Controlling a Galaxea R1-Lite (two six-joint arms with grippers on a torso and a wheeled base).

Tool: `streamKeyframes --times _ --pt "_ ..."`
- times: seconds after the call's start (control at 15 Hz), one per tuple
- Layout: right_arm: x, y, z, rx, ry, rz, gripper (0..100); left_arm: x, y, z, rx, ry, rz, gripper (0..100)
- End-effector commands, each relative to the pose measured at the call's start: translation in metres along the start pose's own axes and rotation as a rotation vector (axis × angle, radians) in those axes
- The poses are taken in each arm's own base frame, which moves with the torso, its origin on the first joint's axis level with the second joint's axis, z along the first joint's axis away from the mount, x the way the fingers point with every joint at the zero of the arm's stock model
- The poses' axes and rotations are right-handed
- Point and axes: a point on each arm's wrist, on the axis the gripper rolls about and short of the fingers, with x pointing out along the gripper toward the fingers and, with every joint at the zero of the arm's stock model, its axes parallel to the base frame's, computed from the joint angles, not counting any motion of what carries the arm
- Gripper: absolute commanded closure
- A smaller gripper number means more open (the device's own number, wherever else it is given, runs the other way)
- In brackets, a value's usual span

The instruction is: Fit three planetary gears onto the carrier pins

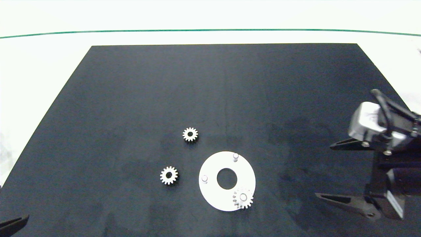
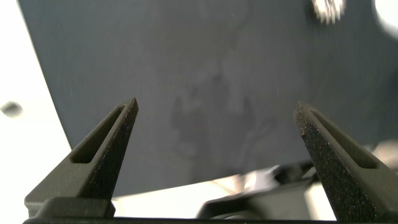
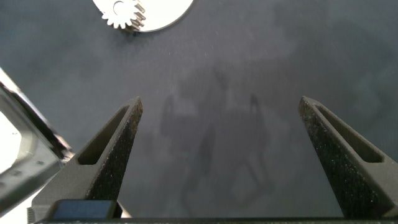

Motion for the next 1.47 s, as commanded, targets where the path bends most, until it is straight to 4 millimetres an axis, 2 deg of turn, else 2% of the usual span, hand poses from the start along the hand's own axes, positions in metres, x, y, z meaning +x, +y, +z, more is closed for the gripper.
streamKeyframes --times 0.07,0.2,0.33,0.53,0.67,0.93,1.27,1.47 --pt "-0.039 0.01 -0.028 0.046 -0.126 -0.05 0 0.01 -0.002 0.001 0.086 0.047 -0.032 0" --pt "-0.048 0.015 -0.038 0.07 -0.166 -0.051 0 0.032 -0.004 0.004 0.104 0.136 -0.06 0" --pt "-0.057 0.016 -0.036 0.103 -0.226 -0.051 0 0.055 -0.01 0.014 0.148 0.196 -0.128 0" --pt "-0.058 0.014 -0.034 0.102 -0.261 -0.065 0 0.092 -0.03 0.026 0.225 0.165 -0.22 0" --pt "-0.059 0.014 -0.033 0.101 -0.268 -0.068 0 0.11 -0.047 0.037 0.266 0.089 -0.273 0" --pt "-0.066 0.014 -0.032 0.091 -0.305 -0.083 0 0.155 -0.073 0.052 0.322 0.171 -0.318 0" --pt "-0.071 0.014 -0.032 0.091 -0.331 -0.097 0 0.173 -0.098 0.075 0.374 0.161 -0.366 0" --pt "-0.074 0.015 -0.033 0.092 -0.344 -0.104 0 0.187 -0.103 0.076 0.412 0.195 -0.348 0"
